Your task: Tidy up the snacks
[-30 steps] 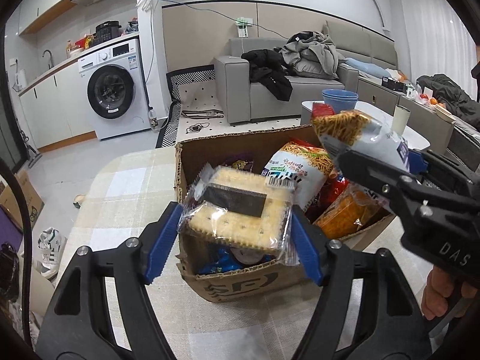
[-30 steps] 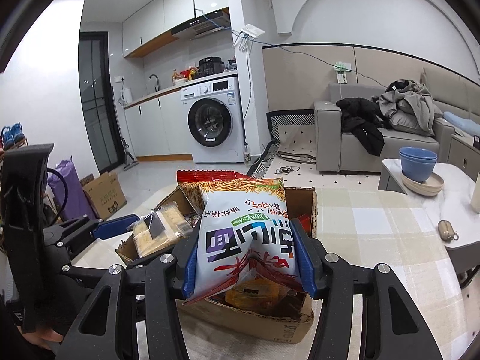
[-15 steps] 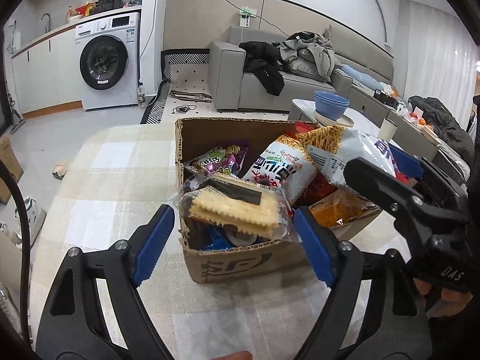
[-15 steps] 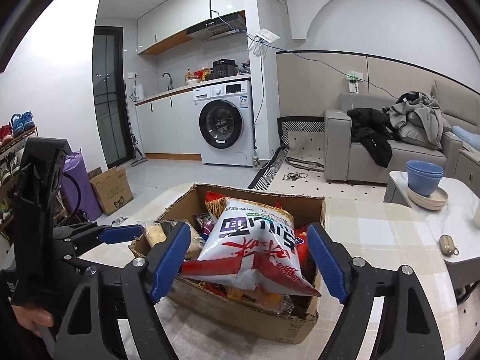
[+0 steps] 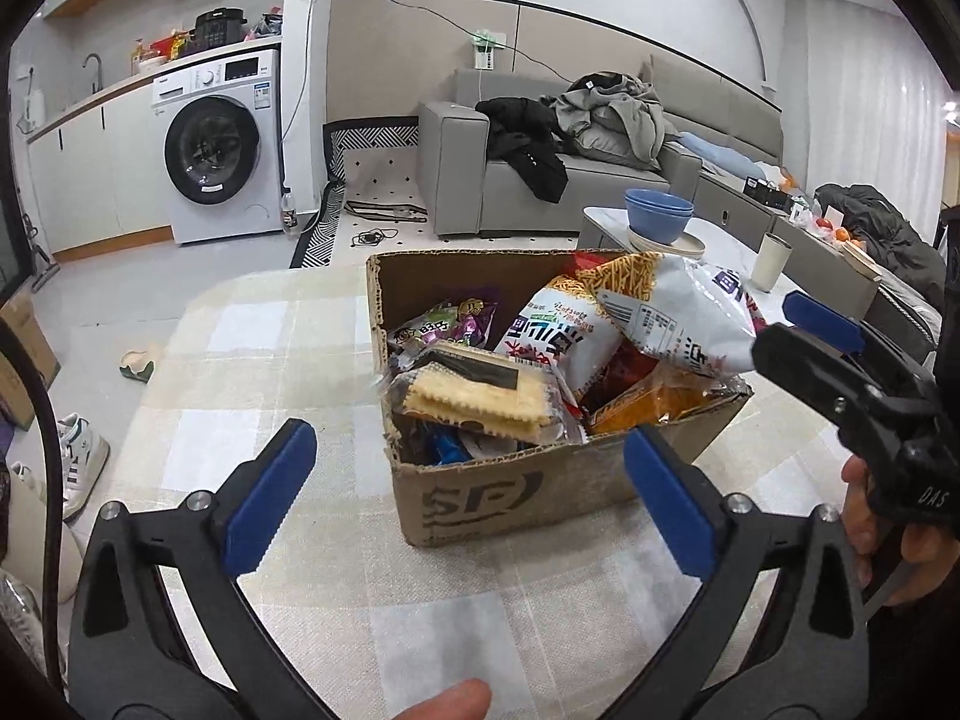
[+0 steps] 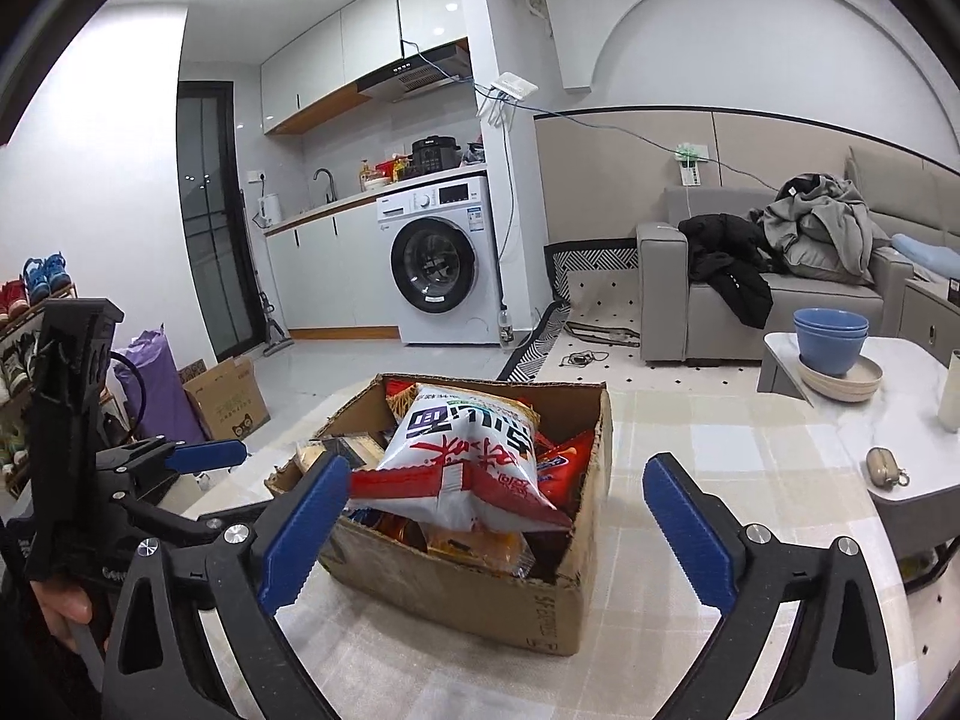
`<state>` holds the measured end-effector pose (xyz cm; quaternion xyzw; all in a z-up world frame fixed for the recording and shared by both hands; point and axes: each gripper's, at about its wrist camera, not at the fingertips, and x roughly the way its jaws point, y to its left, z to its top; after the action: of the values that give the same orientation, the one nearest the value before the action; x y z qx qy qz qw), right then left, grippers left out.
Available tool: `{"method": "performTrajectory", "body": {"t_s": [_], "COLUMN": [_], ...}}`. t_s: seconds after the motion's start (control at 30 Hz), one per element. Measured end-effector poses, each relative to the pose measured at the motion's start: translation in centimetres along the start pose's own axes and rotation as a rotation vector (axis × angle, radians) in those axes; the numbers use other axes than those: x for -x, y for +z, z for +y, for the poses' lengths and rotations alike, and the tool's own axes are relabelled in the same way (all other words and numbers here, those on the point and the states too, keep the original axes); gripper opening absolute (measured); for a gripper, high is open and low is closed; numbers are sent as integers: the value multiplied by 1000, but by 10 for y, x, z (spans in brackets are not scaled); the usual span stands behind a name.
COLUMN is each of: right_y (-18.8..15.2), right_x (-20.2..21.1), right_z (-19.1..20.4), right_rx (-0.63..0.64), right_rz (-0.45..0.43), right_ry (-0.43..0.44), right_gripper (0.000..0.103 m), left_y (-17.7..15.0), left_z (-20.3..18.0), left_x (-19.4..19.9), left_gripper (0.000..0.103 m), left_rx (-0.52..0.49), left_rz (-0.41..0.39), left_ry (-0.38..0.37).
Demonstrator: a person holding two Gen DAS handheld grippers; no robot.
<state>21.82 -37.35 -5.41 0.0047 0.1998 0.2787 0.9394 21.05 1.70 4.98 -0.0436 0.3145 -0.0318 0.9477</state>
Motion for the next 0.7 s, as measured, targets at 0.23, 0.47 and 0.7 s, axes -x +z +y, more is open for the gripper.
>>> {"method": "performTrajectory", "body": {"t_s": [0.23,0.47,0.7], "right_y": [-5,-8,-8], "right_x": [27,-11,-32], "right_z": [-27,-18,12], "right_rx": [-70,-58,12], "right_rz": [-70,47,77], "right_ry": [-81,-97,-54], "right_gripper": [102,102,102], "left_y": [-6,-11,-18], "left_z": [3,-1,-1], "left_x": [10,13,19], "left_gripper": [102,102,102], "left_rx": [1,-13,-31], "left_rz": [-4,-3,1], "left_ry": [8,11,26]}}
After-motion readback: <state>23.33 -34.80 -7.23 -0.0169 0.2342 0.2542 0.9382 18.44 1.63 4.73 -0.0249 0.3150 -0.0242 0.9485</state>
